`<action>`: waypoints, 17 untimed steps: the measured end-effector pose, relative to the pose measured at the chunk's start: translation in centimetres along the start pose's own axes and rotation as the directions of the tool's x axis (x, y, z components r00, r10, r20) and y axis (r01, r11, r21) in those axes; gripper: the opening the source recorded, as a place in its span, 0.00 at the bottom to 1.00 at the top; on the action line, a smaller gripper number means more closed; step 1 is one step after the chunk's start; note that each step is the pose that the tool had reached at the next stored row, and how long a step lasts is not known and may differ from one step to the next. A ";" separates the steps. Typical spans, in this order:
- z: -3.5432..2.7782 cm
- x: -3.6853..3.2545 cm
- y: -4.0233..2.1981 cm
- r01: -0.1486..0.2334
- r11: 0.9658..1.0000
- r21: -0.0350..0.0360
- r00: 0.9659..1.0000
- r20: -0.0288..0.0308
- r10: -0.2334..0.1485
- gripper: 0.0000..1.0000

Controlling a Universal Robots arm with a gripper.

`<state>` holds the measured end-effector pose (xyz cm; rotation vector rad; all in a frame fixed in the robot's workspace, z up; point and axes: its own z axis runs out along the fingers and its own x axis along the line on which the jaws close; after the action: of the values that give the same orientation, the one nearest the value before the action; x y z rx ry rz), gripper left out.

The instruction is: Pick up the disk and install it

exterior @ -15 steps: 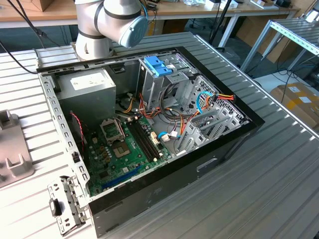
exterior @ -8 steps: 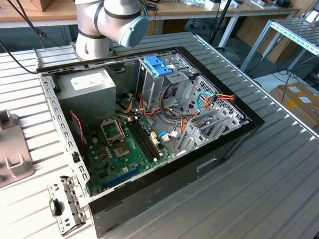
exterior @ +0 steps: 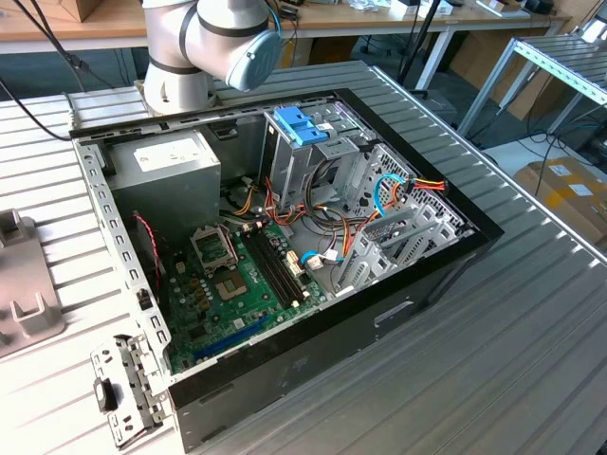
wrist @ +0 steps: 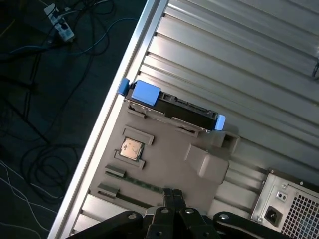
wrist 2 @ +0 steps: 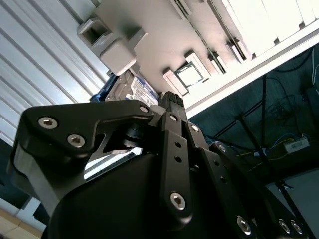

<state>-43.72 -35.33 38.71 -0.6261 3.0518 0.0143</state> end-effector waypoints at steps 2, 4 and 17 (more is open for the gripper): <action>0.00 0.00 0.00 0.028 1.000 -0.001 1.000 0.000 -0.028 0.11; 0.00 0.00 0.00 0.045 0.999 -0.001 0.999 0.000 -0.045 0.11; 0.00 0.00 0.00 0.180 0.984 -0.005 0.984 0.000 -0.180 0.11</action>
<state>-43.73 -35.33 38.71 -0.8995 2.9836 0.0179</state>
